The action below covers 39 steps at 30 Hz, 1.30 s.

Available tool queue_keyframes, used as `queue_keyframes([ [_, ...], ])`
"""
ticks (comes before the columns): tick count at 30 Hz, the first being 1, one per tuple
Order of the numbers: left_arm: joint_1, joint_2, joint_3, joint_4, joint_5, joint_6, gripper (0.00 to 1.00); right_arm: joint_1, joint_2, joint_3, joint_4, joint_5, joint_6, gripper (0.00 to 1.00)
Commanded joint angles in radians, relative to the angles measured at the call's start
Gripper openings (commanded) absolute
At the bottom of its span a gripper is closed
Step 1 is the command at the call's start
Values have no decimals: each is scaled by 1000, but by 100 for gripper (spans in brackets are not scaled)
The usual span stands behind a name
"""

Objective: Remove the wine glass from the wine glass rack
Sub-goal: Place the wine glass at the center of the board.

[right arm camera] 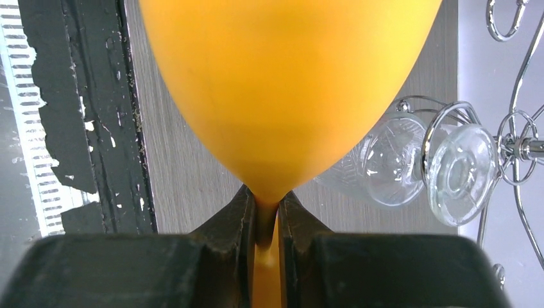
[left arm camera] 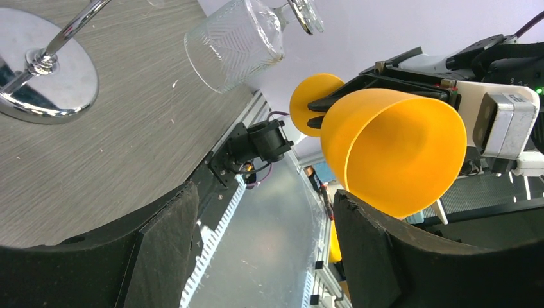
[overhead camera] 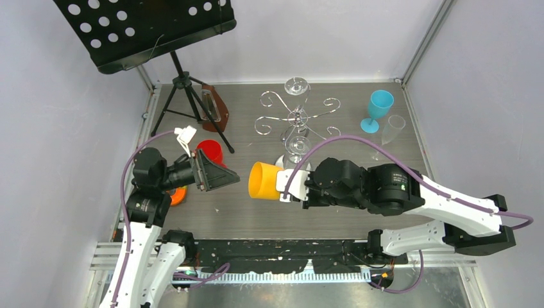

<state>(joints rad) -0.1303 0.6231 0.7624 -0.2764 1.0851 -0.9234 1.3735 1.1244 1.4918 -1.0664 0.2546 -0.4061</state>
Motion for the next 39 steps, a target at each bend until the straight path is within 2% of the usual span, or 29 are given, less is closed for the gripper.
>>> queue_keyframes([
  [1,8,-5,31,-1,-8,23,75,9,-16,-10,52,25,22,6],
  [15,6,-15,29,3,25,18,75,9,117,65,118,35,-52,6],
  [23,4,-23,4,9,36,17,65,9,172,114,131,49,-62,6],
  [25,3,-25,0,8,37,15,60,9,173,112,139,45,-64,6],
  [28,-2,-25,2,10,43,12,46,9,182,112,145,49,-65,6],
  [34,-5,-27,-10,9,48,14,34,9,207,121,158,95,-61,6],
  [39,-6,-28,-15,10,56,17,16,10,230,123,165,106,-63,6],
])
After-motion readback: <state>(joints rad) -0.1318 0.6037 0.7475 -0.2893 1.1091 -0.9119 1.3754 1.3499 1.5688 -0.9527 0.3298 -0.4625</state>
